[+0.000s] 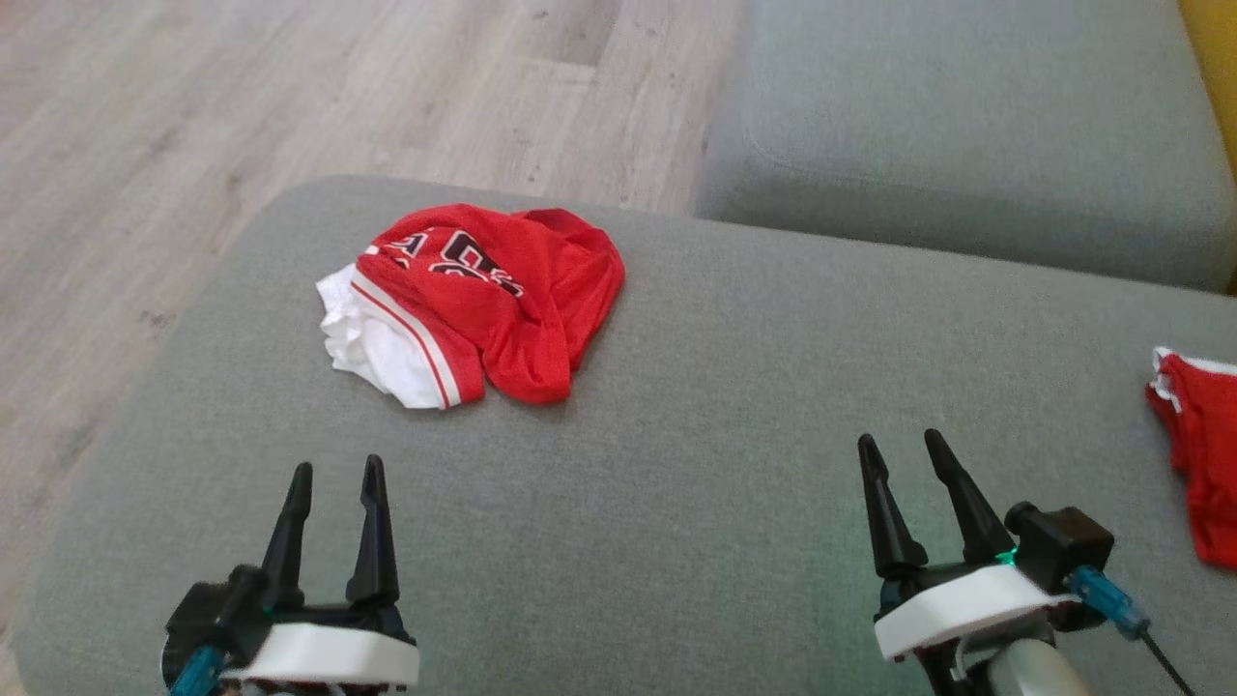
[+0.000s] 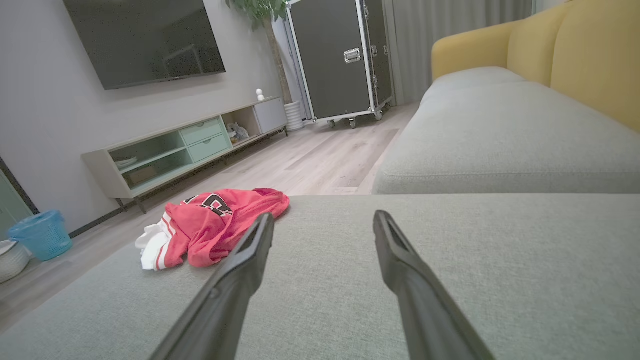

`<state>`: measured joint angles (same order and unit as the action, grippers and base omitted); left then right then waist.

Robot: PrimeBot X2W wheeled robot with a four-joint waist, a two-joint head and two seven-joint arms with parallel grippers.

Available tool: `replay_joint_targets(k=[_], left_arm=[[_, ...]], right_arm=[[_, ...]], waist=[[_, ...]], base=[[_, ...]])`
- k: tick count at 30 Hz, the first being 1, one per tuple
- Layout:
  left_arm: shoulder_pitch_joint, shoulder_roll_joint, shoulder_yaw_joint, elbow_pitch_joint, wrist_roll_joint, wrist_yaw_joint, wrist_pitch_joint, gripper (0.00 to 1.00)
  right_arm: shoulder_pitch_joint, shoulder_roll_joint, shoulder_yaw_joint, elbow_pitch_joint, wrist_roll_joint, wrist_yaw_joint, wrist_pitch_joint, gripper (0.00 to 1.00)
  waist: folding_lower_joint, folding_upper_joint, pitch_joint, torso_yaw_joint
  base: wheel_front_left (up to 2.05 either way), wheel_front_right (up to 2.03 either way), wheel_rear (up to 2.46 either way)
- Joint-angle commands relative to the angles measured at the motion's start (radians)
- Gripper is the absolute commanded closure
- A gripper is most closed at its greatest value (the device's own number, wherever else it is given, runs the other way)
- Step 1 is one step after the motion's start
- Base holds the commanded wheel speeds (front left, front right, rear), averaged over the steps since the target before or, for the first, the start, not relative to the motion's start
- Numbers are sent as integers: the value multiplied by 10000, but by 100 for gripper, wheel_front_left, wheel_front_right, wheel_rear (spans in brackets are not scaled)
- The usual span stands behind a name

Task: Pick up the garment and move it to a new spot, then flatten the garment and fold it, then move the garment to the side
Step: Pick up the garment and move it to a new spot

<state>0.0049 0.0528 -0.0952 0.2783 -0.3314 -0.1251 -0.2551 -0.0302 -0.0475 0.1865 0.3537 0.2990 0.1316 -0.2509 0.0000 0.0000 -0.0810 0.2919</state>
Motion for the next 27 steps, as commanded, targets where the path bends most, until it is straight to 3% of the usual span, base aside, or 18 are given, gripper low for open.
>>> replay_joint_targets(k=[1, 6, 12, 16, 27], left_arm=[[-696, 182, 209, -225, 155, -56, -67, 0], [-2028, 604, -720, 831, 305, -56, 31, 0], [-4266, 1556, -3138, 2232, 241, -56, 1692, 0], [-5537, 1895, -4266, 2951, -190, -56, 2379, 0], [-7494, 2077, -4892, 5623, -597, -53, 3069, 0]], right_arm=[[-411, -28, 154, -308, 10, -9, -108, 0], [-802, -28, -78, -507, -282, -9, -108, 0], [-1340, -28, -336, -739, -592, -9, -109, 0], [-1626, -28, -301, -857, -714, -9, -109, 0], [-2068, -28, -134, -1116, -773, -9, -109, 0]], waist=[[0, 0, 262, -176], [0, 0, 1291, -562], [0, 0, 2403, -1016], [0, 0, 2939, -1307], [0, 0, 3619, -2034]], base=[[0, 0, 0], [0, 0, 0], [0, 0, 0], [0, 0, 0], [0, 0, 0]])
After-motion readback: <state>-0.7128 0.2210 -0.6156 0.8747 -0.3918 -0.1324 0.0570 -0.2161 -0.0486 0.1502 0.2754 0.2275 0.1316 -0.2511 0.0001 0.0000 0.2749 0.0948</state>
